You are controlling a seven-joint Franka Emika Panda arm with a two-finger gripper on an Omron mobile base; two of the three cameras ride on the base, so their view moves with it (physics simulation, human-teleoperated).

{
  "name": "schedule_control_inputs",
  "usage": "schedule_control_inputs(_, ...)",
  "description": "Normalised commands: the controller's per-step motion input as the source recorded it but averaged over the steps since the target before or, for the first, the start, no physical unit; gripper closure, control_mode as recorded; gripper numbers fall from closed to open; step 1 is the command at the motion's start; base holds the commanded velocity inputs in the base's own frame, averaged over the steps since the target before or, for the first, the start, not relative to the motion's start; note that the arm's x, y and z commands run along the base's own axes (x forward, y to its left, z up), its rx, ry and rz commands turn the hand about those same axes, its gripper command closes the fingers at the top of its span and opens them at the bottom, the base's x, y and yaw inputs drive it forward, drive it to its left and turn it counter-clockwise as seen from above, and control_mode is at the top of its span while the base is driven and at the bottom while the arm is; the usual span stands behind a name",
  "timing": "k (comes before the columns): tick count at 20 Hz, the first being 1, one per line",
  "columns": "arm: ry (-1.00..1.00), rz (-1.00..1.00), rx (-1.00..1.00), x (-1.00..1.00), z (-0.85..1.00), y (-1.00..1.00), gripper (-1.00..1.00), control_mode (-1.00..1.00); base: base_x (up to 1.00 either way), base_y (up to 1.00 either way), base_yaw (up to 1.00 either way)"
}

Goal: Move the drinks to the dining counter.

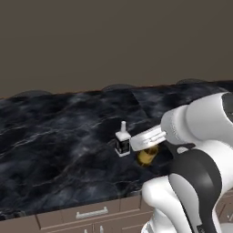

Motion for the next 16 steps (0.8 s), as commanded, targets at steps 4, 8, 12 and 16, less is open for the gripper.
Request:
schedule_control_inputs(4, 0.17, -0.09, 0.03, 0.23, -0.09, 0.00, 1.00, -1.00, 0.00, 0.00, 0.00)
schedule_control_inputs(8, 0.05, 0.00, 0.01, 0.16, -0.11, 0.06, 1.00, -1.00, 0.00, 0.00, 0.00)
schedule_control_inputs(12, 0.09, 0.00, 0.05, 0.36, -0.28, 0.03, 1.00, -1.00, 0.00, 0.00, 0.00)
schedule_control_inputs(16, 0.00, 0.00, 0.00, 0.47, -0.31, 0.20, 1.00, -1.00, 0.00, 0.00, 0.00)
